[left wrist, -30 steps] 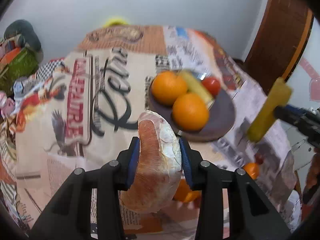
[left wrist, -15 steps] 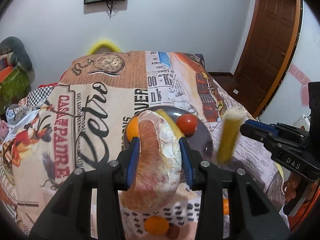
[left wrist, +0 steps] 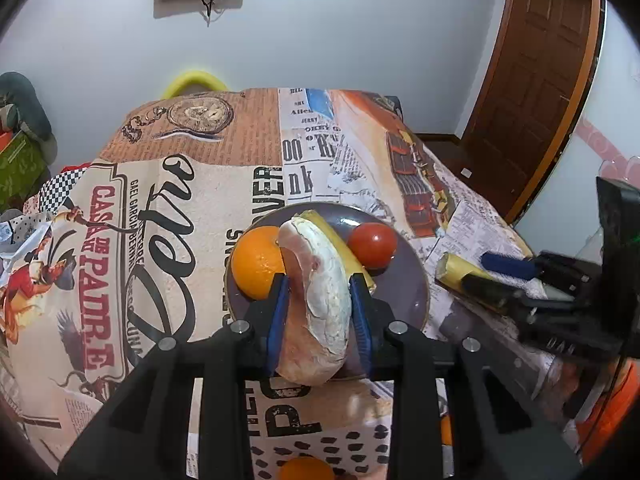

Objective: Organize fruits
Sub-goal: 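Carry the peeled orange and the zucchini toward the grey plate with both grippers, then lower the peeled orange and upright zucchini onto the plate and open both grippers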

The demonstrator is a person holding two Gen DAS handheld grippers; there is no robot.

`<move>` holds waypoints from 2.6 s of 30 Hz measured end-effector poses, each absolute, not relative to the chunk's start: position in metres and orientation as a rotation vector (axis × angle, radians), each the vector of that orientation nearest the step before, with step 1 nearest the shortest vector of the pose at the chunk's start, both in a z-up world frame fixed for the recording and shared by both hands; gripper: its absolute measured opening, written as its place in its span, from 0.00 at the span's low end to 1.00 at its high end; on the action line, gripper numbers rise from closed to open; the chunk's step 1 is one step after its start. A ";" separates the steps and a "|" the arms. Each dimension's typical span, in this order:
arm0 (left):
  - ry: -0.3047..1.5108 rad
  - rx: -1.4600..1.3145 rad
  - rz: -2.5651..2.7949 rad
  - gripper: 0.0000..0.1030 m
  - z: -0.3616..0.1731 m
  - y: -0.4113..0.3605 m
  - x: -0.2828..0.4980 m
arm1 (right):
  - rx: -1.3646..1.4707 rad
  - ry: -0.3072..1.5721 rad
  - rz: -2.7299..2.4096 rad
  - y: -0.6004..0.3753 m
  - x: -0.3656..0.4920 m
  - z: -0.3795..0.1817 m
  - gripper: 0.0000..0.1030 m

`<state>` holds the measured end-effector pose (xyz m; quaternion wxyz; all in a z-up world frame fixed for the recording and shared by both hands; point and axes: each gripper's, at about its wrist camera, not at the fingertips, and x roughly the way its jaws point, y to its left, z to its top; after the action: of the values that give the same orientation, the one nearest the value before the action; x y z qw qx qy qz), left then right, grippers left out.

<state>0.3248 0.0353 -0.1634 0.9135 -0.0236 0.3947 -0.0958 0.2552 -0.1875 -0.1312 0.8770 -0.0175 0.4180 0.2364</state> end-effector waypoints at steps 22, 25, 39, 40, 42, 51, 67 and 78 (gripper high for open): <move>0.818 -0.056 -0.170 0.22 -0.170 0.032 0.346 | -0.187 1.035 0.477 -0.196 0.293 -0.186 0.43; 0.813 -0.054 -0.168 0.21 -0.166 0.033 0.347 | -0.131 1.010 0.413 -0.204 0.294 -0.183 0.39; 0.783 -0.069 -0.152 0.21 -0.152 0.031 0.368 | 0.012 0.812 0.481 -0.189 0.290 -0.115 0.33; 0.782 -0.069 -0.151 0.21 -0.153 0.029 0.370 | 0.011 0.809 0.488 -0.187 0.290 -0.114 0.33; 0.780 -0.061 -0.145 0.21 -0.154 0.027 0.374 | 0.021 0.809 0.509 -0.181 0.293 -0.111 0.33; 0.849 -0.114 -0.192 0.22 -0.176 0.029 0.393 | -0.003 0.850 0.597 -0.143 0.306 -0.123 0.33; 0.820 -0.155 -0.152 0.49 -0.166 0.050 0.379 | -0.001 0.873 0.611 -0.124 0.316 -0.131 0.34; 0.803 -0.123 -0.124 0.49 -0.160 0.055 0.367 | -0.004 0.911 0.621 -0.125 0.305 -0.134 0.34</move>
<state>0.3673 0.0547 -0.1598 0.9167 -0.0600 0.3903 -0.0604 0.3050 -0.1250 -0.1340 0.8517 -0.0018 0.4330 0.2952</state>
